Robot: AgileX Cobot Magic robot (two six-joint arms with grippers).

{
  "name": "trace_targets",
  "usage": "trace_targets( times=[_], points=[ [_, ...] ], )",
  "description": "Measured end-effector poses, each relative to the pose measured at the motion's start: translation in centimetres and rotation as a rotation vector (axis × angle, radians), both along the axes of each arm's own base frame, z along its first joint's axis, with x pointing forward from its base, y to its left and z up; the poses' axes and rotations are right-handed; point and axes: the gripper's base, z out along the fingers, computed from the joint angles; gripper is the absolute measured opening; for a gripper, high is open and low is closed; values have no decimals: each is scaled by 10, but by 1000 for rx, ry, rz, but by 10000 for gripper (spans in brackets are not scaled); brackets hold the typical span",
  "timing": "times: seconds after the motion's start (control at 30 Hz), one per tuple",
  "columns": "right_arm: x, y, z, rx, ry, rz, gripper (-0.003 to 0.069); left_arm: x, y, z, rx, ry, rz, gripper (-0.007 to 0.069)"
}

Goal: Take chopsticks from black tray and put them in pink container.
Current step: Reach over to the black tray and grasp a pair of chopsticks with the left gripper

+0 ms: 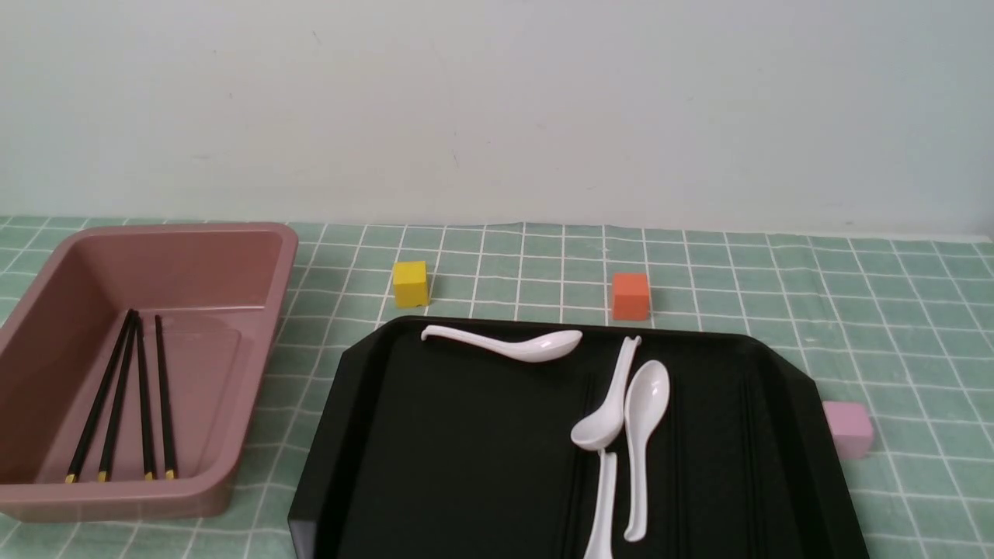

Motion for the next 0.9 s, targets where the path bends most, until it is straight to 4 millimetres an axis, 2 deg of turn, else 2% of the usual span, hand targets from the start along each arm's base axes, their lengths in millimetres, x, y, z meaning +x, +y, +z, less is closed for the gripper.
trace_targets(
  times=[0.13, 0.23, 0.37, 0.4, 0.43, 0.47, 0.6, 0.73, 0.9],
  points=[
    [0, 0, 0, 0, 0, 0, 240, 0, 0, 0, -2, 0, 0, 92],
    [0, 0, 0, 0, 0, 0, 240, 0, -2, 0, -81, 5, 7, 93],
    [0, 0, 0, 0, 0, 0, 240, -1, -11, 3, -510, 47, 40, 93],
    [0, 0, 0, 0, 0, 0, 240, -1, -11, 3, -536, 51, 42, 94],
    [0, 0, 0, 0, 0, 0, 240, -1, -16, 6, -775, 86, 59, 94],
    [0, 0, 0, 0, 0, 0, 240, -2, -18, 7, -900, 105, 67, 96],
    [0, 0, 0, 0, 0, 0, 240, -2, -24, 14, -1229, 151, 75, 102],
    [0, 0, 0, 0, 0, 0, 240, -2, -24, 18, -1350, 151, 77, 104],
    [0, 0, 0, 0, 0, 0, 240, 0, -20, 22, -1394, 81, 99, 97]
  ],
)
